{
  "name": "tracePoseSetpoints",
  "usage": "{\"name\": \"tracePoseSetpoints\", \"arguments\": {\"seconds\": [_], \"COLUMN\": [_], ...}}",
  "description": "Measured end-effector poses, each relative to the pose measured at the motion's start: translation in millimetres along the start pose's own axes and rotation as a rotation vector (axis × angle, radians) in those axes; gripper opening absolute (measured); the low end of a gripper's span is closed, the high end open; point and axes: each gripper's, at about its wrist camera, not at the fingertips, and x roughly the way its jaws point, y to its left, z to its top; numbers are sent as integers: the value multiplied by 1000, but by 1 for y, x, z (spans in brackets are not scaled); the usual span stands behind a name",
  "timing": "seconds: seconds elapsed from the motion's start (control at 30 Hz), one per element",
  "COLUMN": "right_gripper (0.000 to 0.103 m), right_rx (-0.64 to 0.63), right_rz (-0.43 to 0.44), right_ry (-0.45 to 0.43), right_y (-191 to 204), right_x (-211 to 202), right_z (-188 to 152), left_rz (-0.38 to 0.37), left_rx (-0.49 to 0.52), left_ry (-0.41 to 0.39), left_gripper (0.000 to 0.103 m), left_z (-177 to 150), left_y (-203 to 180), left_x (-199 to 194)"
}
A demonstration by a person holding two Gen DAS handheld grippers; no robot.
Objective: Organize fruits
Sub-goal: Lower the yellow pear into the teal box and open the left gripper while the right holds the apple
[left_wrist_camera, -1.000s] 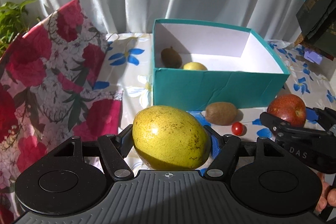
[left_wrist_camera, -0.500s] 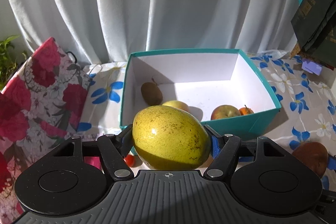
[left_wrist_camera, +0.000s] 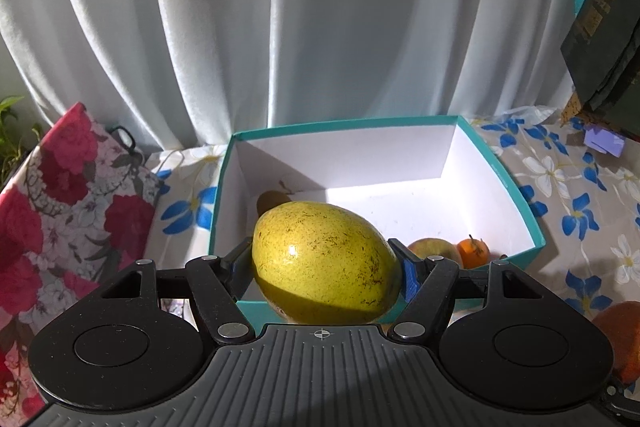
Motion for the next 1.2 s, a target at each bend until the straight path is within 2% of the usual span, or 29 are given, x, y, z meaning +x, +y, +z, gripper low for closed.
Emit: {"name": "tracePoseSetpoints", "arguments": {"seconds": [0.87, 1.2], "right_gripper": [72, 72], "right_rx": [6, 7], "right_rz": [-15, -21], "right_ry": [-16, -19], "right_y": [2, 1], "right_x": [10, 11], "right_z": [13, 16], "left_rz": [-9, -27], "left_rx": [8, 25], "left_ry": [56, 87], "left_gripper": [74, 74], "left_z": [11, 13], "left_y": [-7, -16], "left_x": [65, 106]}}
